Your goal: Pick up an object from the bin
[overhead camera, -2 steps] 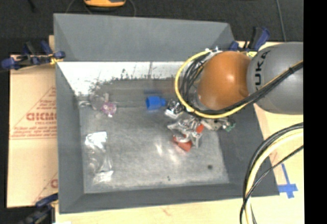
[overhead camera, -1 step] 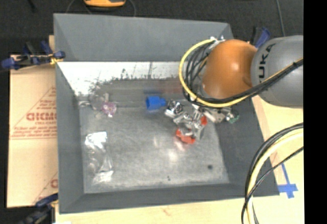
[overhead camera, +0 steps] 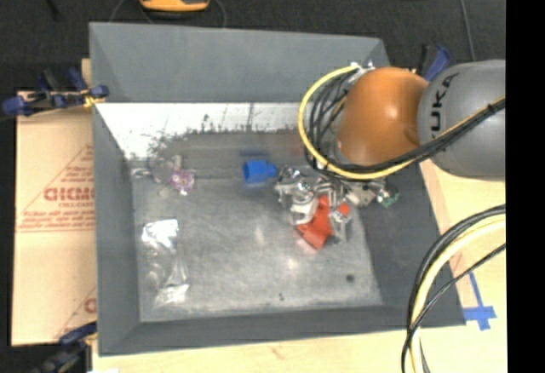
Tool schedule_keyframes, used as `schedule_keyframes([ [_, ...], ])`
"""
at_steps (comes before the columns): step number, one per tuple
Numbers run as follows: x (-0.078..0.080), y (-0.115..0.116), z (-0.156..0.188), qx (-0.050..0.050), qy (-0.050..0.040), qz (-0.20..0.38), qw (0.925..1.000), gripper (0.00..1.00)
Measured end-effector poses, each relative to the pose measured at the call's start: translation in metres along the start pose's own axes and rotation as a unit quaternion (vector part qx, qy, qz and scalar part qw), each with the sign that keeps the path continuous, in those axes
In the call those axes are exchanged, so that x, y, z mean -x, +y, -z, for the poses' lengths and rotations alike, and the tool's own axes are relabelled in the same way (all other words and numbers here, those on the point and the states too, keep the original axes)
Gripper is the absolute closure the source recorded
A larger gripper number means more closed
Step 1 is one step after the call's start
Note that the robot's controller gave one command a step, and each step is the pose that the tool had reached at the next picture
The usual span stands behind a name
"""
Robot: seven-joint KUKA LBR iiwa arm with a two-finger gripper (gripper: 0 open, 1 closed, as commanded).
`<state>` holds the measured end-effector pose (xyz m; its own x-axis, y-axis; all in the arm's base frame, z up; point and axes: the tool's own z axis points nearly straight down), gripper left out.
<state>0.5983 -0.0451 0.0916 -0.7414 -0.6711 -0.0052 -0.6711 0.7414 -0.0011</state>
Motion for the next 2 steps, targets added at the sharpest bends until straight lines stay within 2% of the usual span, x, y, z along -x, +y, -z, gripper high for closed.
schedule_keyframes([
  [1,0.0,0.024,0.057,-0.002,-0.0005,0.081,0.9967,0.0],
  [2,-0.023,0.008,0.002,0.002,0.002,0.115,0.9934,0.0],
])
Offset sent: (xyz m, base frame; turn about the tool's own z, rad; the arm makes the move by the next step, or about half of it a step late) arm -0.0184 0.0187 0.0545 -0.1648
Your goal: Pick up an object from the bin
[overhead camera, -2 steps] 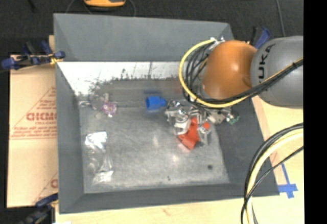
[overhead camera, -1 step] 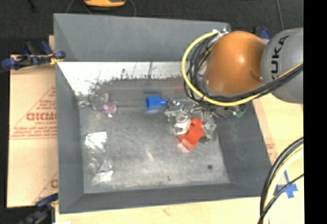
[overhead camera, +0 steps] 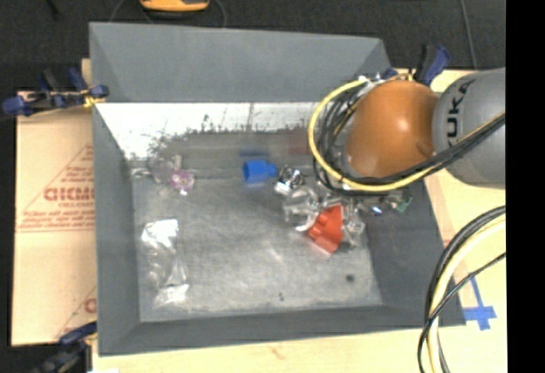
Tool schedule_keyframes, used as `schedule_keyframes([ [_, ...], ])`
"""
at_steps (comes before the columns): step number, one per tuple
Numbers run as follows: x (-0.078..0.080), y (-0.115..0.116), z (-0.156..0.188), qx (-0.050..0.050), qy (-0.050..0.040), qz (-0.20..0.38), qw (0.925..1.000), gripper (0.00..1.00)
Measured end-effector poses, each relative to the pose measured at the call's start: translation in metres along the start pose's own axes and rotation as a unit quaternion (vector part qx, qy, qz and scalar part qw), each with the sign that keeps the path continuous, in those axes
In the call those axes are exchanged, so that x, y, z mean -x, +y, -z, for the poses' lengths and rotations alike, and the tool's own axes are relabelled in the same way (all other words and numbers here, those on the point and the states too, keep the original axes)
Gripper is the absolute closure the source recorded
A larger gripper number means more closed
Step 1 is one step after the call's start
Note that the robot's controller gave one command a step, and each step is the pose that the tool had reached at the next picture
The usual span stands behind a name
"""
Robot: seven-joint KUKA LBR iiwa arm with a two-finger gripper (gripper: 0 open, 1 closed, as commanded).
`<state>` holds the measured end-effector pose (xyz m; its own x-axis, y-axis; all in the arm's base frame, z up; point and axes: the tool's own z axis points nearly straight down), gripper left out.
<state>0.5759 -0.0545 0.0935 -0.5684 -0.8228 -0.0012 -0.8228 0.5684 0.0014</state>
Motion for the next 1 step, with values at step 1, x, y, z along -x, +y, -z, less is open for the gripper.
schedule_keyframes([
  [1,0.001,-0.0437,-0.0208,-0.005,-0.0015,0.086,0.9963,0.0],
])
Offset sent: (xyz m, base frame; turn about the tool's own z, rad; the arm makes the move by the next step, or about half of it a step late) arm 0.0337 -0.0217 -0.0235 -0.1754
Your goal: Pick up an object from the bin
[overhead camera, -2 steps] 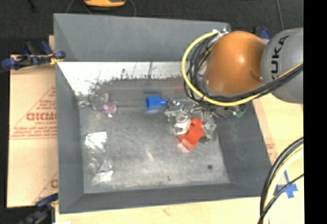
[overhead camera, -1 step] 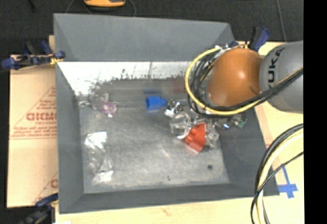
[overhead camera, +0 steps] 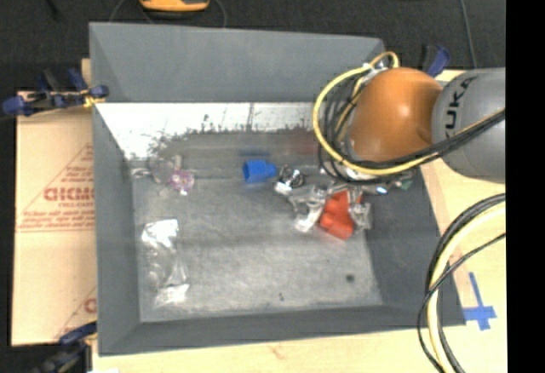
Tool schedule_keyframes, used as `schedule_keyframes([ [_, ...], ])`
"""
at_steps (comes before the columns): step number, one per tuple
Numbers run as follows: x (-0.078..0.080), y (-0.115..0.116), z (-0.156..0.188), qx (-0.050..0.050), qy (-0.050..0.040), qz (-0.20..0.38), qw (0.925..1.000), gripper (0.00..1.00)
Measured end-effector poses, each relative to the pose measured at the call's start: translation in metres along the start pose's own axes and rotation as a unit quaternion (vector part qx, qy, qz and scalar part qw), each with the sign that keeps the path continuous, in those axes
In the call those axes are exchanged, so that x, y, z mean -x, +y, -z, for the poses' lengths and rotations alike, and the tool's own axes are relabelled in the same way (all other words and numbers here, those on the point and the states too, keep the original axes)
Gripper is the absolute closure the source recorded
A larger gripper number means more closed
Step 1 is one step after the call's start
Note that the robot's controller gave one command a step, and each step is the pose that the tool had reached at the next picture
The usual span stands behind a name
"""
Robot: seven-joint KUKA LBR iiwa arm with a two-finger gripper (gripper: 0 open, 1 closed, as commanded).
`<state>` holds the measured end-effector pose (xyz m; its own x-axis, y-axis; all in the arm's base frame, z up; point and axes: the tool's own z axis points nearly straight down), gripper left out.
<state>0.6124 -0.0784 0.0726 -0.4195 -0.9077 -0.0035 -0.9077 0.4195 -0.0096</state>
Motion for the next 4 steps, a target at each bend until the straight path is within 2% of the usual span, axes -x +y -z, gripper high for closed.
schedule_keyframes([
  [1,0.0,0.0,0.003,0.003,0.0013,-0.002,1.0,1.0],
  [2,-0.014,0.003,0.107,-0.001,0.0004,-0.006,1.0,1.0],
  [3,-0.027,0.005,0.172,0.0,0.0006,0.013,0.9999,1.0],
  [4,-0.058,0.019,0.252,-0.001,0.0011,-0.023,0.9997,1.0],
])
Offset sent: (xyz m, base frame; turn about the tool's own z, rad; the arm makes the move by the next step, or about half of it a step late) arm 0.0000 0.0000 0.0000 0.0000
